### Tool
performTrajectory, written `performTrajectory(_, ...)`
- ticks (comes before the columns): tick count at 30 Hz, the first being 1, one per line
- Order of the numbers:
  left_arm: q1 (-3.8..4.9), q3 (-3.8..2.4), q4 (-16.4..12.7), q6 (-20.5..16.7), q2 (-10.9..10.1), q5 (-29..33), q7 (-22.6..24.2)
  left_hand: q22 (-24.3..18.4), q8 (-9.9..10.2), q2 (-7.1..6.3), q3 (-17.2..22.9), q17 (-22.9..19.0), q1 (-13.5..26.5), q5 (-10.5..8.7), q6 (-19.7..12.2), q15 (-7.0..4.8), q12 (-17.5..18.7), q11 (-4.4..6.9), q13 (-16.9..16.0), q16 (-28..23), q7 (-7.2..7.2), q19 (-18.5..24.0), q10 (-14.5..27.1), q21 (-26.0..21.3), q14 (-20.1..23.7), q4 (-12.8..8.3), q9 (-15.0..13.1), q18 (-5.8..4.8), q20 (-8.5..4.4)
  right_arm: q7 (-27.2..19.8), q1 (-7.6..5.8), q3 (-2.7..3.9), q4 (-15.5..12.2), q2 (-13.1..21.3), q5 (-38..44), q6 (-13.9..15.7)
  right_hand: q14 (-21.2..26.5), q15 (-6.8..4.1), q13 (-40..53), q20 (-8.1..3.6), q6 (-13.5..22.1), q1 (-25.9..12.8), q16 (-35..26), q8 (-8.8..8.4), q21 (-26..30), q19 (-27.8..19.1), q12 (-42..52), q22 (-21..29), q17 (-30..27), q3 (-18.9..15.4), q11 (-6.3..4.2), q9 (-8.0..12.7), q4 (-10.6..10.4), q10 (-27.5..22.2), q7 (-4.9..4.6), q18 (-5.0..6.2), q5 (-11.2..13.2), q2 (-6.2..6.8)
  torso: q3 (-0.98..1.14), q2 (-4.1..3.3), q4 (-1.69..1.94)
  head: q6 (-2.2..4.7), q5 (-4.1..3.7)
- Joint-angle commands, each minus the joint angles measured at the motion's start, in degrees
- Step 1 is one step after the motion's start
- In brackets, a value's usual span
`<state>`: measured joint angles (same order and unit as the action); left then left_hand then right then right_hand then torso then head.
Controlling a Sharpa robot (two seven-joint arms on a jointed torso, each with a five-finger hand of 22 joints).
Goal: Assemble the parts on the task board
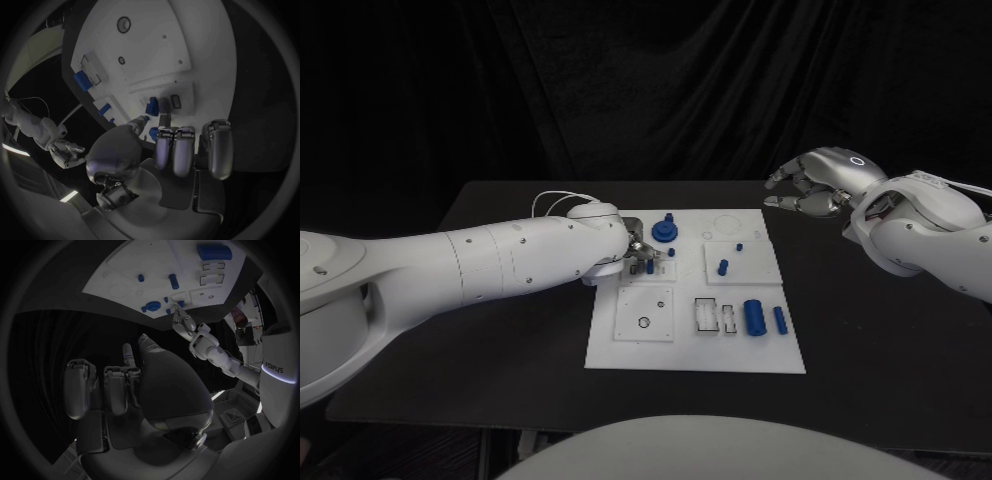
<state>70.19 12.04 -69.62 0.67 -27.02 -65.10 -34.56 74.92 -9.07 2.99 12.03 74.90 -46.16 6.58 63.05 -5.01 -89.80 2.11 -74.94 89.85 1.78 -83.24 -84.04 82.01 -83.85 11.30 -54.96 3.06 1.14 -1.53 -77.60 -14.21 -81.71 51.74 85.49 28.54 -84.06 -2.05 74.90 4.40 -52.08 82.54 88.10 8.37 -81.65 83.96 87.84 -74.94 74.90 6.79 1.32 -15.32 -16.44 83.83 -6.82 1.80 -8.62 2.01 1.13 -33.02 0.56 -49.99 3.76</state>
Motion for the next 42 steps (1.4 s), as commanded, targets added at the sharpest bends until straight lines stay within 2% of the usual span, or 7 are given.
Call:
performTrajectory(1, -0.22, 0.05, -0.50, -1.03, -0.32, 0.22, 1.51, 5.41, -0.10, 0.57, -0.14, 15.10, -0.85, 1.97, 0.50, -0.30, -0.20, 0.33, -15.06, 0.15, -0.08, 0.04, -5.96, -0.26, -6.15, 0.28, -0.40, -0.13, 0.06, 1.22, 0.14, 0.04, -0.02, 0.12, 0.11, -0.35, -4.79, 0.23, 12.61, 0.11, -0.24, -0.33, -0.37, -0.23, 0.30, 0.85, -0.27, -12.11, 12.86, -0.14, 0.39, 0.10, -0.11, 3.01, 0.03, 0.43, -0.24, -0.19, -0.02, -0.01, -0.01, -0.01, 0.03)
performTrajectory(10, 0.14, -0.10, -5.93, -9.21, -4.20, 0.22, 3.61, 6.65, -1.80, -0.57, -2.04, 15.10, -4.43, 4.42, 0.06, -0.77, -0.20, 0.79, -15.06, 0.15, -0.56, -0.91, -5.96, 0.60, -6.15, -0.08, -4.39, -0.43, -0.37, 1.09, 0.16, 0.04, -0.37, 0.71, 0.11, 0.15, -4.78, 0.27, 12.53, 0.14, -0.29, -0.75, -0.39, -0.28, 0.36, 0.83, -0.35, -12.09, 12.84, -0.24, 0.42, 0.19, -0.18, 2.91, 0.01, 0.44, -0.37, -0.38, -0.03, -0.02, 0.01, -0.01, 0.47)
performTrajectory(19, 5.51, -0.19, -10.84, -11.57, -7.85, 0.23, 8.37, 6.71, -1.60, -0.35, -3.22, 15.10, -8.83, 8.28, -4.13, -0.31, -0.20, 0.19, -15.06, 0.15, 0.17, -0.77, -5.96, 0.29, -6.15, -0.61, -8.26, -0.40, -0.09, 1.09, 0.14, 0.05, -0.71, 1.05, 0.11, 1.04, -4.79, 0.30, 12.51, 0.18, -0.27, -1.31, -0.38, -0.38, 0.40, 0.82, -0.37, -12.08, 12.85, -0.36, 0.45, 0.34, -0.21, 2.89, -0.02, 0.45, -0.69, -0.60, -0.14, -0.10, 0.00, -0.01, 2.37)
performTrajectory(23, 7.19, -0.05, -10.66, -8.78, -8.05, 1.75, 9.20, 6.23, -0.75, 0.60, -2.14, 15.10, -12.01, 7.14, -6.78, 0.39, -0.20, -0.53, -15.06, 0.15, 0.89, -0.10, -5.96, -0.43, -6.15, -2.27, -9.35, -0.21, 0.53, 0.93, 0.13, 0.05, -0.82, 0.91, 0.11, 1.23, -4.82, 0.30, 12.58, 0.19, -0.26, -1.41, -0.32, -0.41, 0.32, 0.87, -0.30, -12.11, 12.92, -0.37, 0.44, 0.38, -0.20, 2.98, -0.01, 0.43, -0.80, -0.67, -0.23, -0.06, -0.10, -0.01, 2.88)
performTrajectory(27, 7.98, 0.01, -8.59, -3.32, -7.14, 6.74, 6.88, 6.28, -0.57, 1.09, -1.71, 15.10, -13.08, 6.90, -7.47, 0.64, -0.20, -0.75, -15.06, 0.15, 1.11, 0.05, -5.96, -0.52, -6.15, -2.81, -9.86, -0.19, 0.81, 0.84, 0.13, 0.05, -0.96, 0.78, 0.11, 1.27, -4.84, 0.29, 12.63, 0.19, -0.29, -1.53, -0.29, -0.43, 0.30, 0.89, -0.25, -12.12, 12.95, -0.34, 0.41, 0.43, -0.17, 3.06, 0.02, 0.42, -1.07, -0.85, -0.02, 0.02, -0.36, -0.01, 3.45)
performTrajectory(34, 8.31, 0.04, -3.35, 6.30, -3.96, 12.19, 0.53, 7.15, -0.83, 1.28, -1.75, 15.10, -12.84, 5.33, -6.91, 0.75, -0.20, -0.82, -15.06, 0.15, 1.14, -0.51, -5.96, 0.19, -6.15, -2.91, -10.46, -0.39, 1.01, 0.75, 0.12, 0.05, -1.24, 0.87, 0.11, 0.95, -4.86, 0.28, 12.64, 0.19, -0.30, -1.62, -0.25, -0.46, 0.25, 0.92, -0.23, -12.14, 12.98, -0.31, 0.39, 0.49, -0.14, 3.07, 0.04, 0.41, -1.33, -0.96, 0.23, -0.25, -0.52, -0.01, 3.24)
performTrajectory(42, 8.20, 0.05, 1.64, 11.88, -0.13, 13.20, -3.04, 7.74, -1.19, 0.56, -3.06, 15.10, -11.57, 1.78, -5.04, 0.53, -0.20, -0.53, -15.06, 0.15, 0.79, -0.96, -5.96, 0.68, -6.15, -2.54, -10.71, -0.51, 0.88, 0.71, 0.13, 0.05, -1.25, 0.81, 0.11, 0.68, -4.87, 0.27, 12.66, 0.19, -0.32, -1.68, -0.23, -0.49, 0.25, 0.93, -0.21, -12.14, 13.01, -0.27, 0.37, 0.54, -0.12, 3.10, 0.05, 0.41, -1.63, -1.08, -0.03, -0.15, -0.17, -0.01, 2.80)
